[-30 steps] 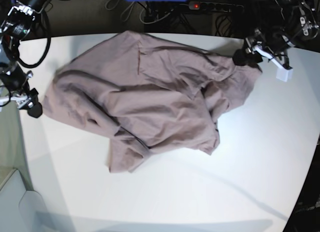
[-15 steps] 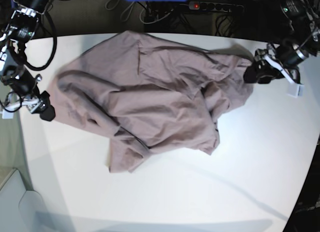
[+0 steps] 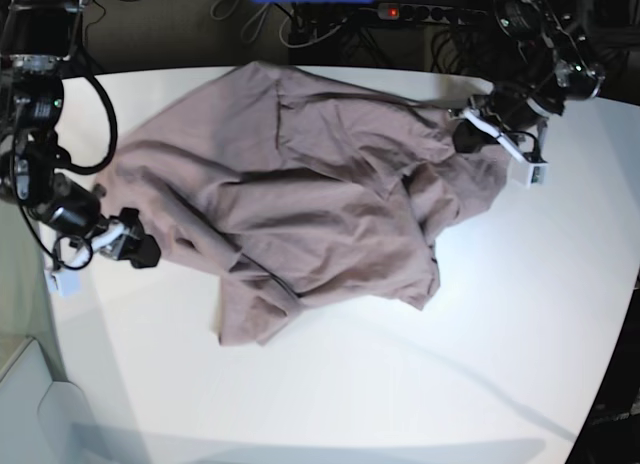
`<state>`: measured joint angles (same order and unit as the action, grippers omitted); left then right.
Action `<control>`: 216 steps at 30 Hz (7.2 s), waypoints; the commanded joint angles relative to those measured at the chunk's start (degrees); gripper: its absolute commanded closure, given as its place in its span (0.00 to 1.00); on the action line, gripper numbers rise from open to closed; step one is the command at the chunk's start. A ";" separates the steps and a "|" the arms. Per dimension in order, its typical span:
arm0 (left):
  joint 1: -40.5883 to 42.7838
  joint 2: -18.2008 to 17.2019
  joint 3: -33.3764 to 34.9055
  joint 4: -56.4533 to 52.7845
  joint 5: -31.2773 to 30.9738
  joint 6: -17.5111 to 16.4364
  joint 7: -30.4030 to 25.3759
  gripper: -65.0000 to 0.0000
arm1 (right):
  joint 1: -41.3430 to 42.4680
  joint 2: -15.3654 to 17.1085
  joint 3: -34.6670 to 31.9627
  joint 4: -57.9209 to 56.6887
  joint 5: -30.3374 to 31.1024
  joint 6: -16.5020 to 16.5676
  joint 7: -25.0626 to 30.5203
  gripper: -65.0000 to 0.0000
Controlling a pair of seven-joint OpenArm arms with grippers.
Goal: Layout the t-shirt on the table in an organized manner, then fold the t-shirt properly
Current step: 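Grasp the shirt with the right gripper and pull it outward to flatten, then grasp the shirt edge with the right gripper and pull it toward the robot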
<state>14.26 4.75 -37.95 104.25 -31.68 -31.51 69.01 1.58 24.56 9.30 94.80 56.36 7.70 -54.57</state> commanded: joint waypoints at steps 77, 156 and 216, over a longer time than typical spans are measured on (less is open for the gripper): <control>-2.53 -0.67 0.28 -2.58 3.77 -0.54 -4.97 0.99 | 22.90 -18.80 14.83 -26.89 -48.58 0.16 28.76 0.99; -1.56 -9.63 -1.83 -4.86 -3.79 -0.71 -12.53 0.98 | -16.31 -24.07 -10.66 18.12 -48.40 0.60 8.28 1.00; 0.64 -12.80 -2.00 -3.72 -3.79 -0.71 -12.88 0.82 | -25.28 -21.79 -39.94 21.81 -48.31 0.60 2.74 1.00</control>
<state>15.33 -7.31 -39.68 99.63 -34.44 -31.92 57.17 -23.77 3.09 -30.72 115.42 7.66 8.14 -52.95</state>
